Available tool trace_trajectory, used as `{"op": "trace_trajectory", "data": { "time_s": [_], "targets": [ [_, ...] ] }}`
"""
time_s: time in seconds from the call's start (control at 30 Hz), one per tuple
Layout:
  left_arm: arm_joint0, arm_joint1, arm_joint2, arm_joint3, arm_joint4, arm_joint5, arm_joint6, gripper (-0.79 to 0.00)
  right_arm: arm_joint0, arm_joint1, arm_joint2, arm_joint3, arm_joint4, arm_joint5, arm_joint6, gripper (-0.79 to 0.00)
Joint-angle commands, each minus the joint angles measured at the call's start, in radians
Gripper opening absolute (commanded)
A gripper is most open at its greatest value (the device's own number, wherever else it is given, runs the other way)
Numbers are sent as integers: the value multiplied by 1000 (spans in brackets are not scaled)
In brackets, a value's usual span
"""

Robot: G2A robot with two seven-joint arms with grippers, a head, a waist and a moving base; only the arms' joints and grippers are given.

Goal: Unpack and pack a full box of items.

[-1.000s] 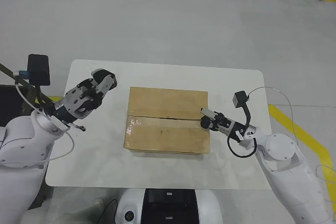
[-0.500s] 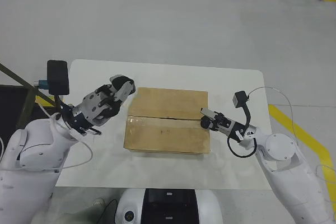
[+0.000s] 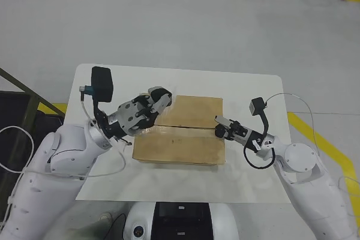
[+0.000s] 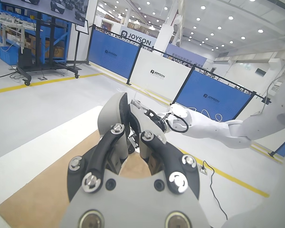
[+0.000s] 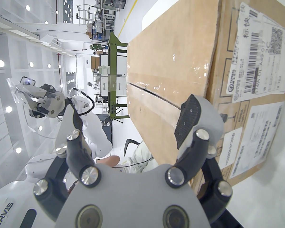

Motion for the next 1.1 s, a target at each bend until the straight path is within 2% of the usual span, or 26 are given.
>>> {"op": "trace_trajectory", "data": {
  "time_s": [0.0,0.27,0.67,0.87,1.07],
  "targets": [
    [-19,-4,36,7,10,-1,-6,-785,0,0,0,0,0,0,0,0],
    [-64,-20,134,40,44,7,-30,-785,0,0,0,0,0,0,0,0],
    [-92,-35,201,85,63,11,-64,-785,0,0,0,0,0,0,0,0],
    [-83,-39,207,97,72,6,-70,-785,-12,1,15,-25,1,-6,-12,0],
    [-61,-39,178,87,75,-1,-57,-785,-53,10,76,-84,7,-10,-13,0]
  ]
}}
